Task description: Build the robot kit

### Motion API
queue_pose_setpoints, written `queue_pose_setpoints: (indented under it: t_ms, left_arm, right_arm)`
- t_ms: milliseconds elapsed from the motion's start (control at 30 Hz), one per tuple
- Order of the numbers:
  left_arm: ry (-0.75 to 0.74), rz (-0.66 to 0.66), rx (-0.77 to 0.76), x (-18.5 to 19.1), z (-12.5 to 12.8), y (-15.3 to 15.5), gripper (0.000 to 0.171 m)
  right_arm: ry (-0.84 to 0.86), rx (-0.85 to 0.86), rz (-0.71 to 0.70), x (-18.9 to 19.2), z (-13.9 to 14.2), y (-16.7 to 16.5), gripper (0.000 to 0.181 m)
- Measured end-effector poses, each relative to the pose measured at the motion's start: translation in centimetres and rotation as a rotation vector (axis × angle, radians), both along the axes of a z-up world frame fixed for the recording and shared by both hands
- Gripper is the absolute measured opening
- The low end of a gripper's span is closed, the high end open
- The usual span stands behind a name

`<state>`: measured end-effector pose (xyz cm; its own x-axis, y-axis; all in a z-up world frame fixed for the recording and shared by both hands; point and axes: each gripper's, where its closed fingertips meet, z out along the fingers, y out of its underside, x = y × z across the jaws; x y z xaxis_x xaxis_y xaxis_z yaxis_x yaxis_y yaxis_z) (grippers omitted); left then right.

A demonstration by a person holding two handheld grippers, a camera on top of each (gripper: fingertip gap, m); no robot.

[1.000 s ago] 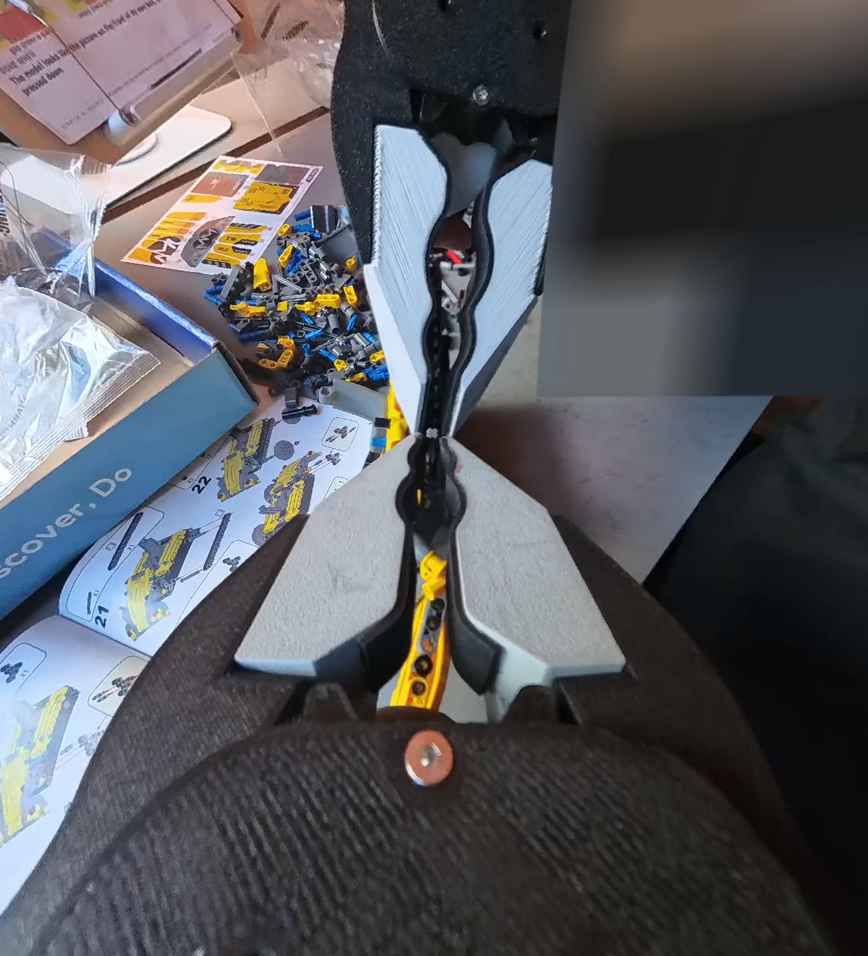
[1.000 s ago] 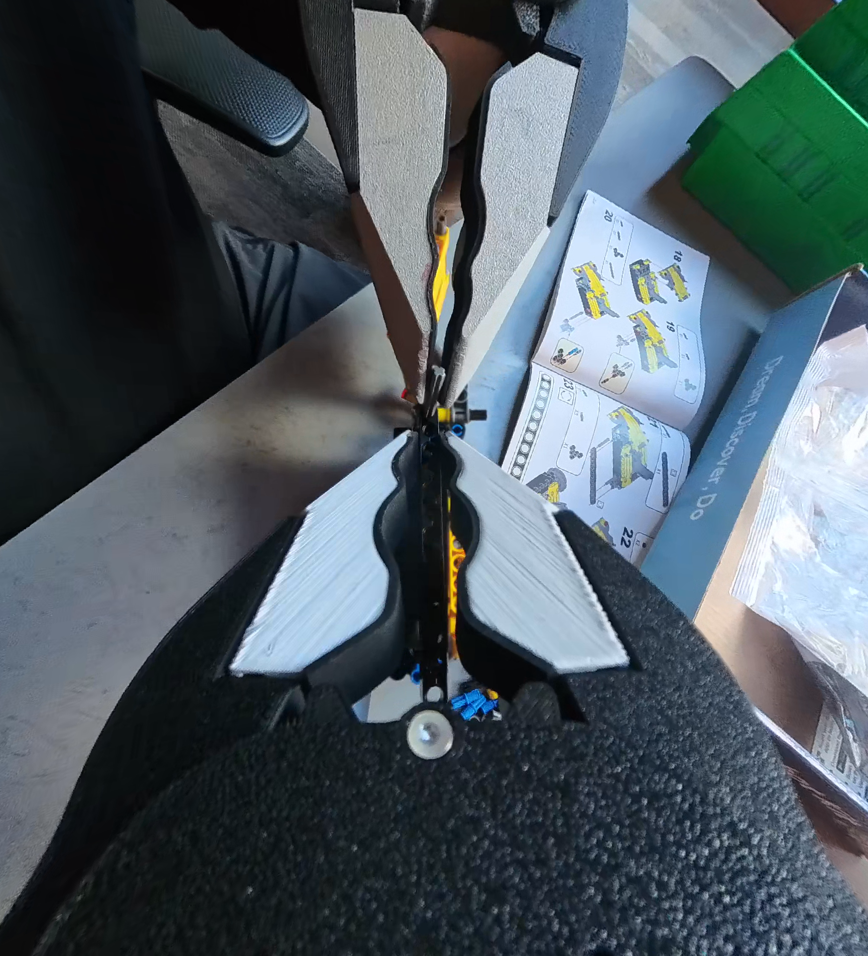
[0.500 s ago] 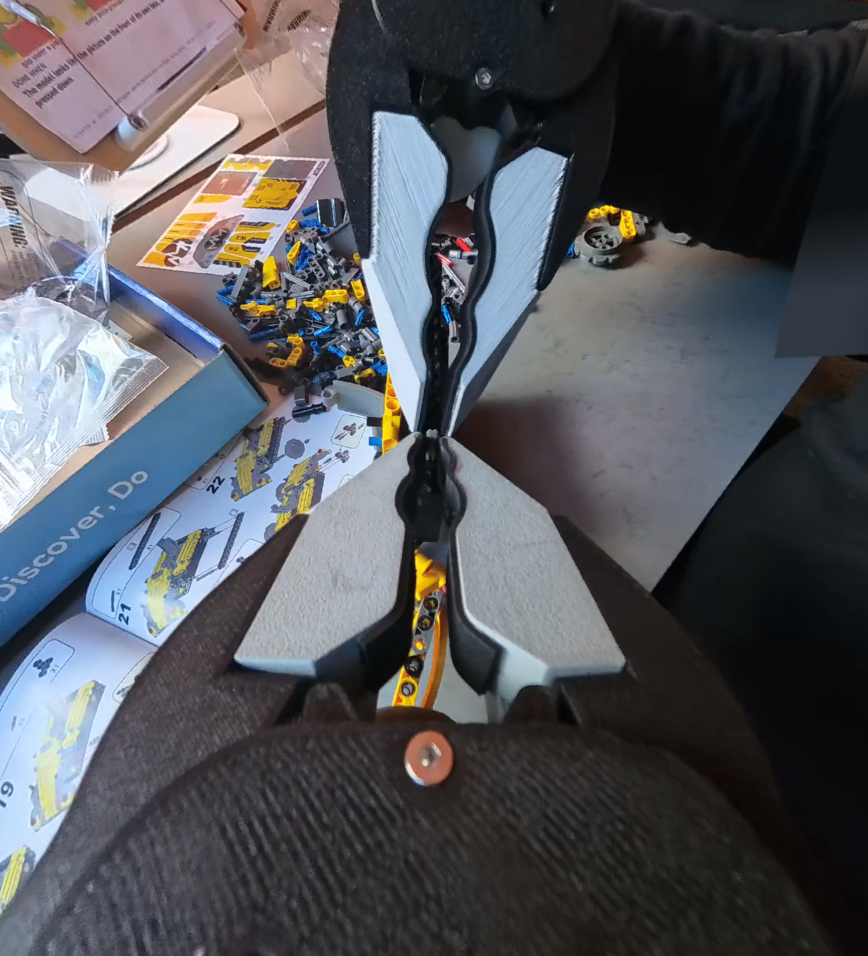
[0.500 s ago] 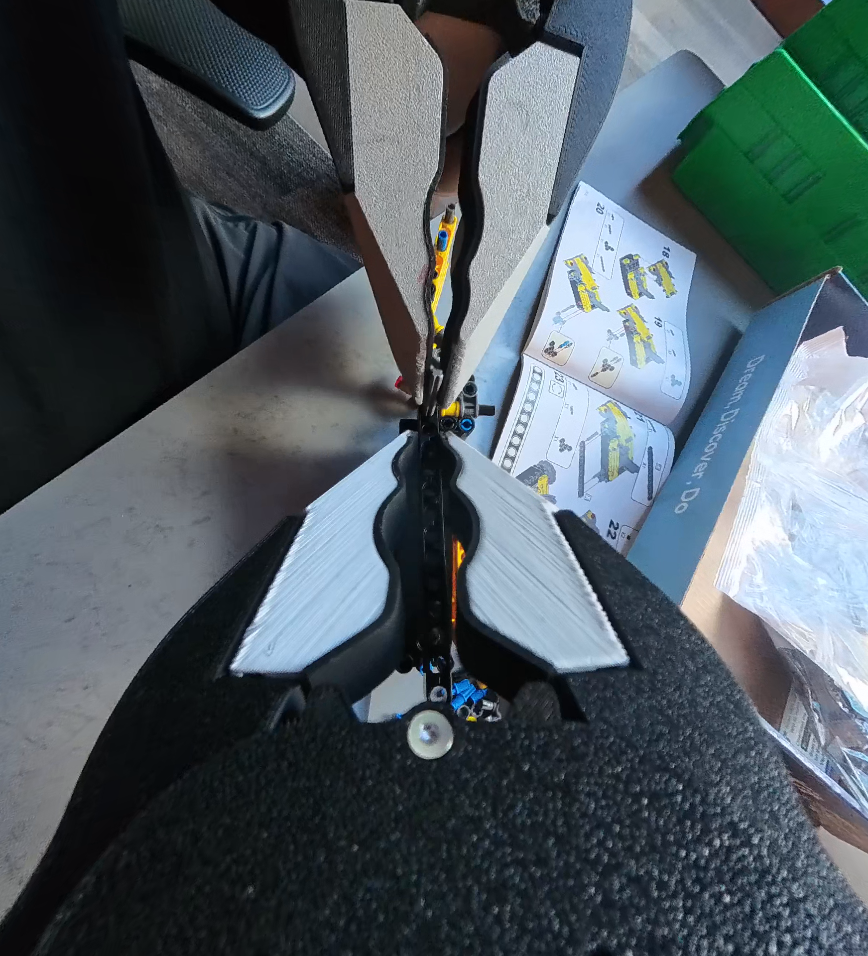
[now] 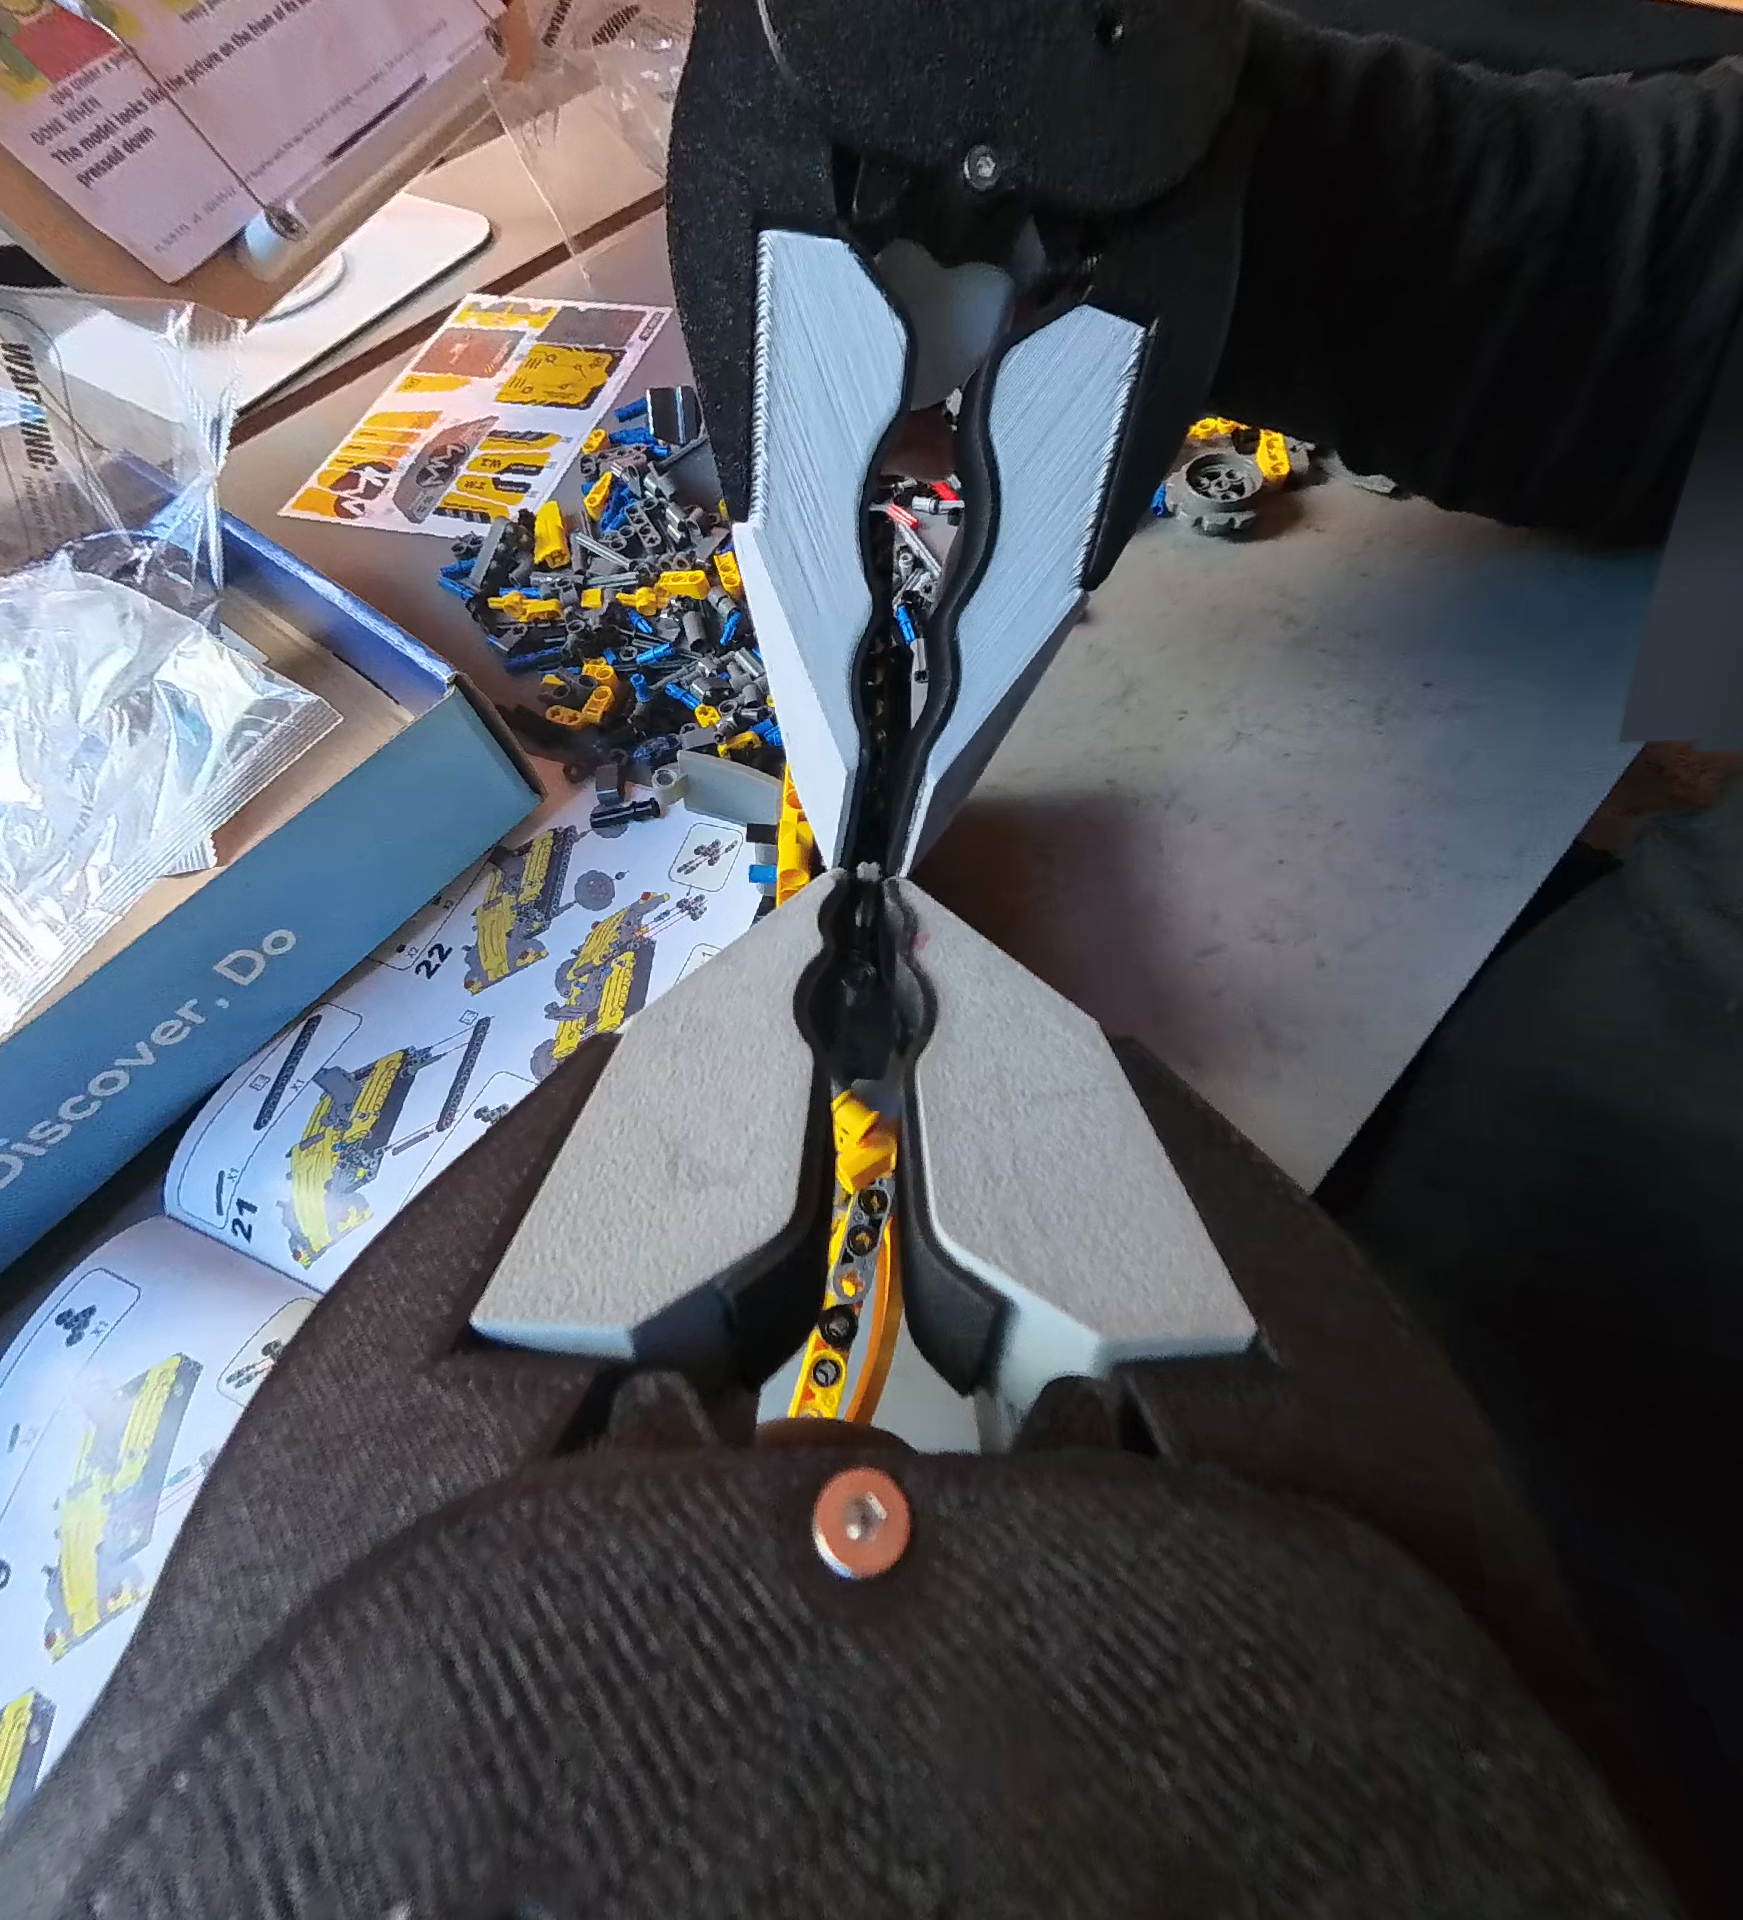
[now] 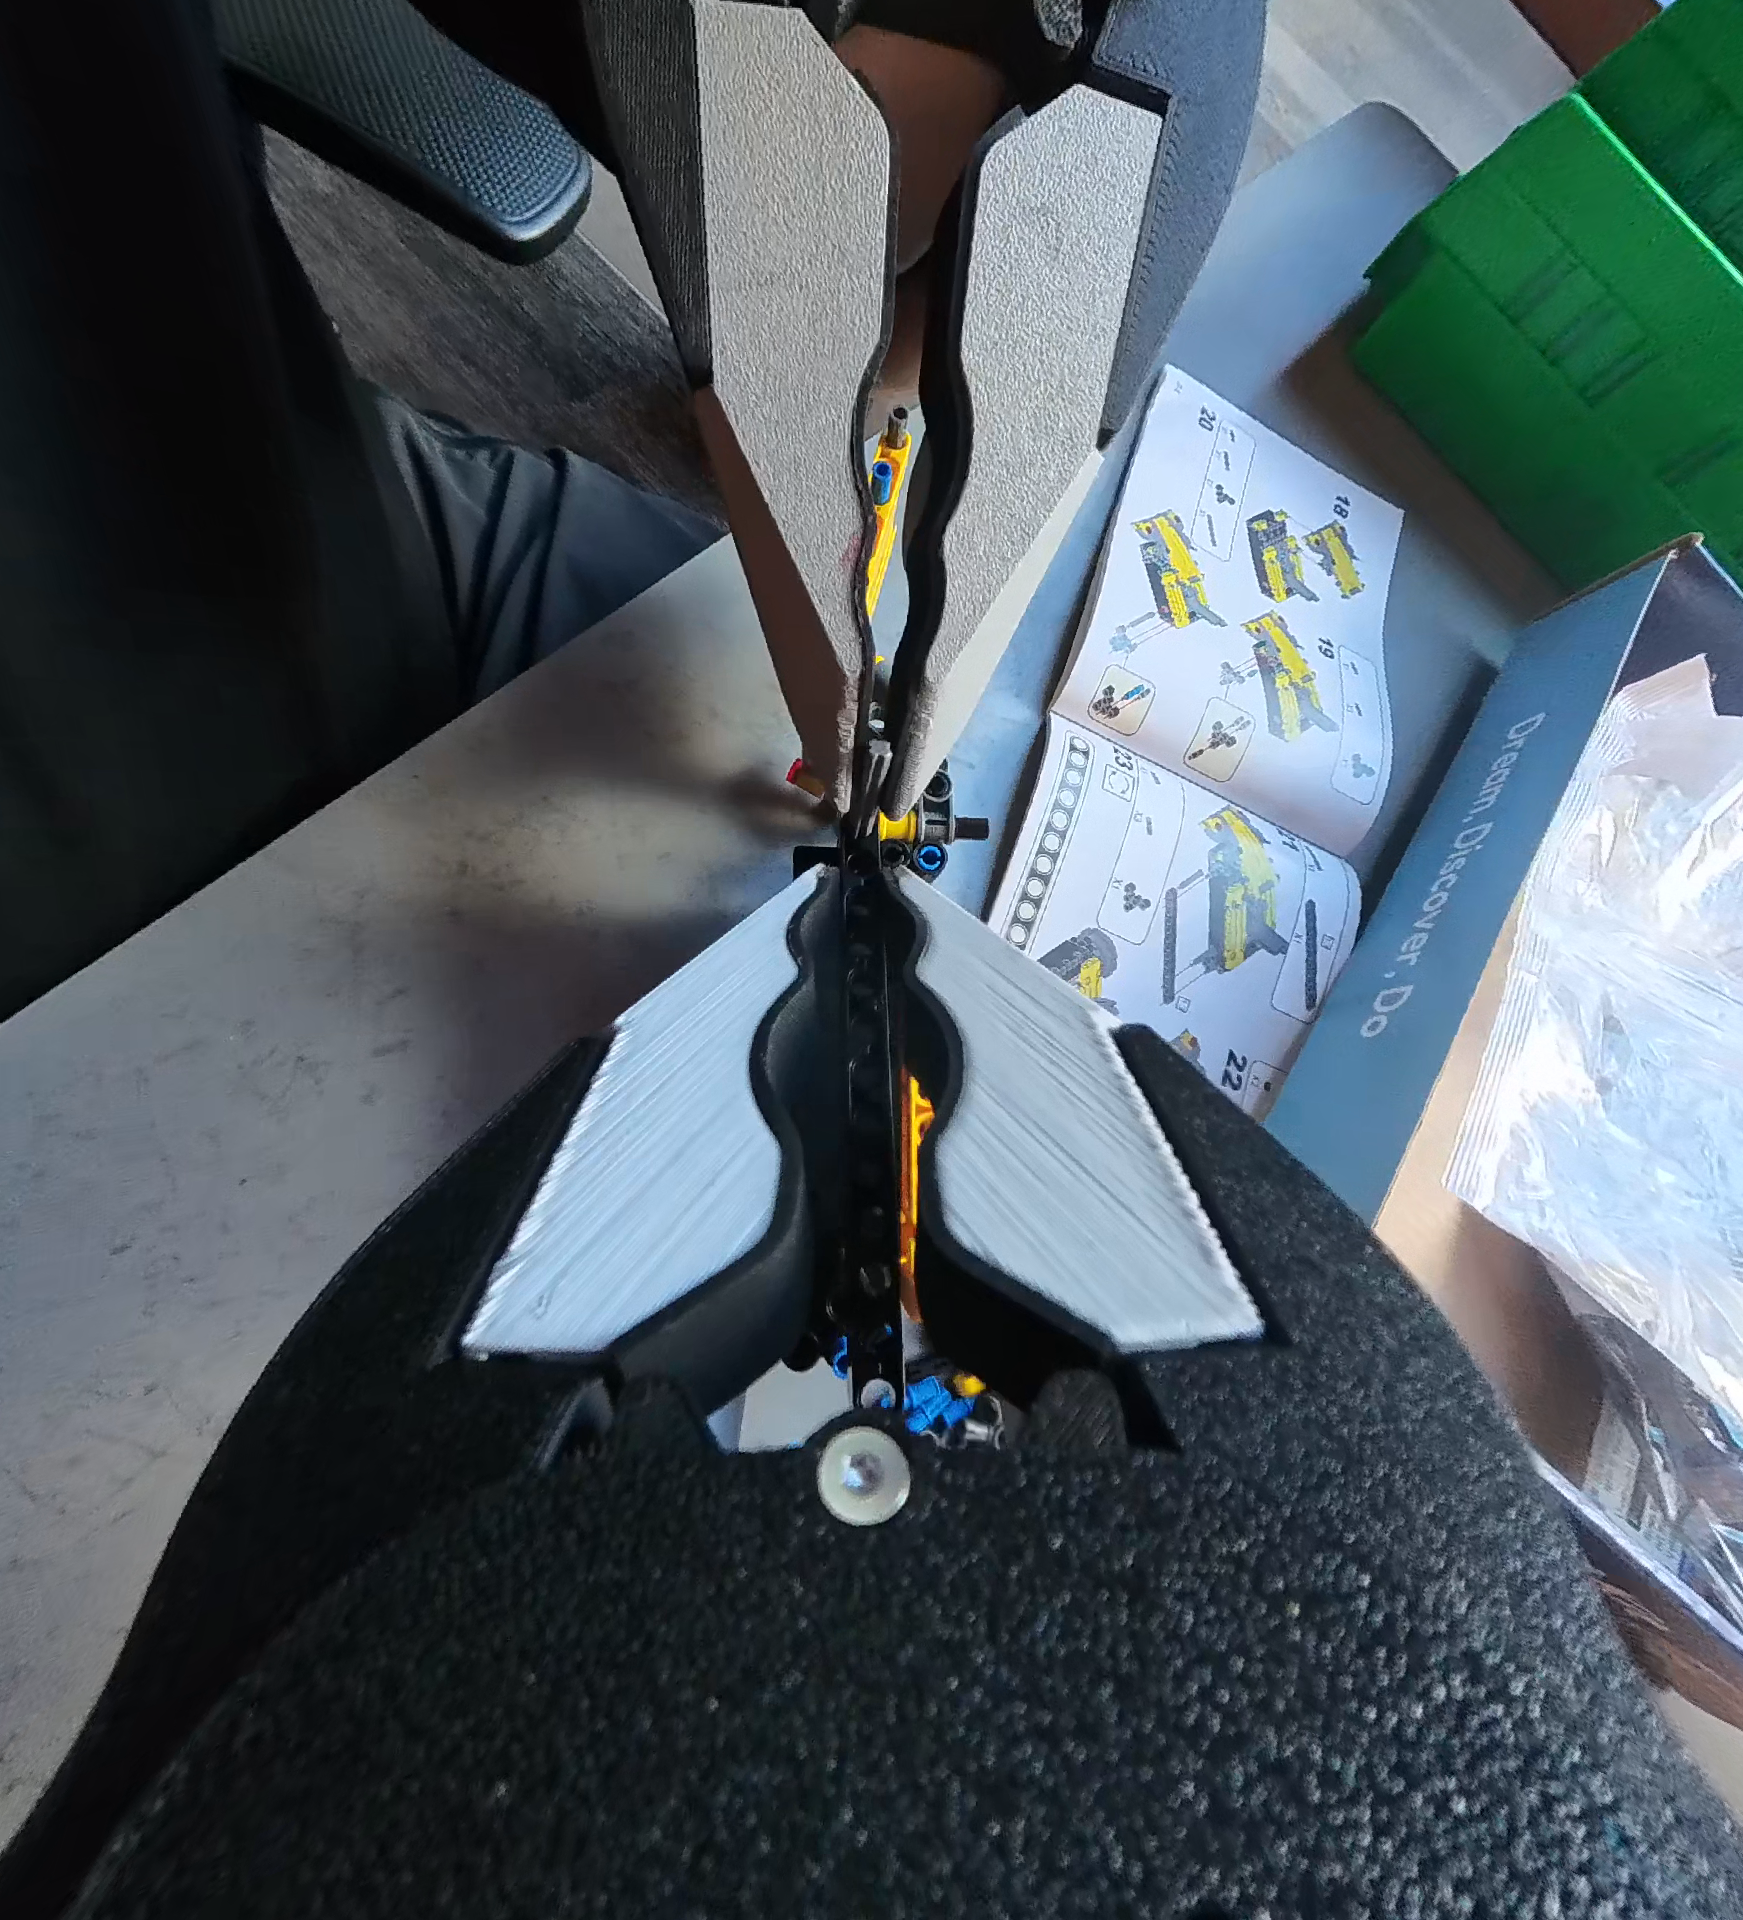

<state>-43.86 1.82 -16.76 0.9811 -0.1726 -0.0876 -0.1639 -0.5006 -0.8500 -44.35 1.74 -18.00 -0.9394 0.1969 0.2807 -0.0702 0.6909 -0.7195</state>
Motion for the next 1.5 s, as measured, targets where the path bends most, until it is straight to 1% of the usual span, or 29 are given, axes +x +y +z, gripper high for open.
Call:
queue_pose_setpoints:
  t_ms: [133,300,400,633,900,1100,1167,1267,1500]
  left_arm:
    - [-0.006,0.004,-0.002,-0.06,-0.06,-0.01,0.001]
    - [0.002,0.005,-0.007,0.00,-0.07,0.04,0.001]
    - [0.002,0.006,-0.009,-0.03,-0.04,0.12,0.000]
    - [-0.008,0.001,-0.004,0.28,-0.04,0.40,0.001]
    - [-0.021,0.005,-0.010,0.31,0.01,0.48,0.001]
    - [-0.029,0.009,-0.013,0.33,0.08,0.62,0.001]
    - [-0.029,0.013,-0.016,0.23,-0.02,0.65,0.001]
    - [-0.029,0.013,-0.015,0.20,0.03,0.64,0.000]
    - [-0.025,0.009,-0.016,0.43,-0.02,0.69,0.001]
  right_arm:
    - [-0.021,-0.046,0.008,-0.01,-0.02,-0.04,0.007]
    - [-0.010,-0.054,0.011,0.02,-0.03,-0.03,0.007]
    - [-0.047,-0.063,0.003,0.09,-0.03,0.03,0.007]
    - [-0.021,0.039,-0.015,0.39,-0.08,0.43,0.008]
    - [-0.023,0.056,-0.049,0.43,-0.24,0.90,0.008]
    - [-0.043,0.073,-0.068,0.57,0.54,0.77,0.012]
    - [-0.035,0.094,-0.086,0.29,0.50,0.78,0.008]
    - [-0.013,0.132,-0.078,0.30,0.32,0.77,0.006]
    - [-0.025,0.183,-0.064,0.40,0.11,0.80,0.006]
